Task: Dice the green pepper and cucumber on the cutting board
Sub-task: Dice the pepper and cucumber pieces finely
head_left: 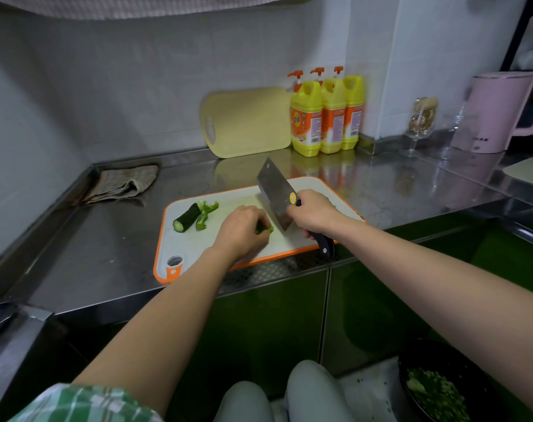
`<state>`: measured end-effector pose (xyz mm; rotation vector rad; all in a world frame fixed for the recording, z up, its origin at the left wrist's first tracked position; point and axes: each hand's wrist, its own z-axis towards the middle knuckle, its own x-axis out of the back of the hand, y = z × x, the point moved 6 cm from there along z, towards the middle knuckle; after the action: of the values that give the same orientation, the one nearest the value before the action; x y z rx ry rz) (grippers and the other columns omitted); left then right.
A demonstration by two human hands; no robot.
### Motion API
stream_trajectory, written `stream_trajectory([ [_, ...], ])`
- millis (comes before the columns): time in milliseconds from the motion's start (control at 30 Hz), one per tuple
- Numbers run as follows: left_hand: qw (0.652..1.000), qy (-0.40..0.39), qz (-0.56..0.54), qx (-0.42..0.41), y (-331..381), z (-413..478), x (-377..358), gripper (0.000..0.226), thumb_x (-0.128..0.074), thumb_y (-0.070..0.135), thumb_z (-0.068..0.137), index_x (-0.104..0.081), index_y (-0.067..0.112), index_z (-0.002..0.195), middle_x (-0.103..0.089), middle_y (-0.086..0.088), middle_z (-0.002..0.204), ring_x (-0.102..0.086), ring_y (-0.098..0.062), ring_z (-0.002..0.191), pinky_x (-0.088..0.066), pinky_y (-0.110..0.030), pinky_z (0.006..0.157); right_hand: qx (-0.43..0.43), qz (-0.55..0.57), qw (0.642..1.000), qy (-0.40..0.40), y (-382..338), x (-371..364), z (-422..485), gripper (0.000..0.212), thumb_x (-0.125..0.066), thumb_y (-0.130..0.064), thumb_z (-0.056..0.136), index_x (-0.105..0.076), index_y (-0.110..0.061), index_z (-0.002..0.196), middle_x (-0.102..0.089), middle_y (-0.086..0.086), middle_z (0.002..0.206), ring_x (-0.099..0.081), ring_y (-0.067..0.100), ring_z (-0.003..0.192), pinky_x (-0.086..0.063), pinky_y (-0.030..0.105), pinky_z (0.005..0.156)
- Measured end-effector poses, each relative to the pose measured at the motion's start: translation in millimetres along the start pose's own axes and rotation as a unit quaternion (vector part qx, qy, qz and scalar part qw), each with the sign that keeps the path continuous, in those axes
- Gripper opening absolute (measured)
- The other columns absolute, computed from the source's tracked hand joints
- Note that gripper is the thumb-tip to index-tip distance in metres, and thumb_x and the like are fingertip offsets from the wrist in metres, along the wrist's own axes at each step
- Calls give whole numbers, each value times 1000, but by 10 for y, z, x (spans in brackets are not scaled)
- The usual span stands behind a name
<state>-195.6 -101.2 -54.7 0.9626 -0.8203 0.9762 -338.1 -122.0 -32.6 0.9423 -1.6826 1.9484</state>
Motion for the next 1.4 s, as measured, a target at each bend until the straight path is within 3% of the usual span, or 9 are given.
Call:
stream_trajectory([
  [267,999,25,-14,26,-106,-192,76,44,-68,34,80,-63,16,120,-61,-4,115,-54,-21,108,-41,-30,87,13,-62,997,-34,-124,-102,-40,19,-44,-11,93,-46,-11,73,-52,9,59,-56,23,43,-37,19,40],
  [500,998,41,-26,49,-109,-184,43,20,-67,29,79,-73,17,94,-62,-2,96,-56,-20,93,-48,-32,79,12,-118,992,-45,-193,-24,-128,21,-44,-13,93,-44,-11,72,-57,14,64,-55,21,43,-36,20,40],
  [600,996,63,-33,51,-88,-200,19,14,-68,25,78,-73,16,88,-61,-1,89,-54,-20,90,-44,-29,73,12,-139,989,-52,-220,-29,-153,20,-44,-14,93,-44,-11,73,-60,16,68,-56,21,44,-35,19,39],
  [733,993,79,-60,61,-128,-208,-7,12,-70,24,78,-72,16,87,-54,4,84,-53,-18,86,-33,-24,68,10,-179,981,-68,-239,-92,-167,23,-45,-15,93,-44,-11,70,-58,13,65,-55,19,41,-33,18,36],
  [1033,991,91,-74,58,-167,-203,-25,14,-72,24,80,-75,16,91,-60,0,90,-53,-18,88,-33,-22,71,1,-212,972,-98,-357,-101,-214,14,-41,-8,92,-46,-6,79,-54,12,60,-53,20,40,-32,13,33],
  [1267,991,89,-84,53,-164,-205,-32,18,-74,25,80,-77,15,95,-64,-4,94,-57,-23,90,-42,-28,73,0,-224,973,-61,-360,-245,-108,13,-47,-7,88,-55,-3,79,-59,13,61,-57,23,38,-43,22,41],
  [1400,989,93,-99,63,-175,-224,-4,18,-75,27,80,-78,17,95,-65,-2,91,-59,-21,87,-48,-33,75,4,-180,983,-45,-304,-252,-82,10,-45,-10,92,-52,-5,87,-59,11,71,-58,20,41,-43,23,43],
])
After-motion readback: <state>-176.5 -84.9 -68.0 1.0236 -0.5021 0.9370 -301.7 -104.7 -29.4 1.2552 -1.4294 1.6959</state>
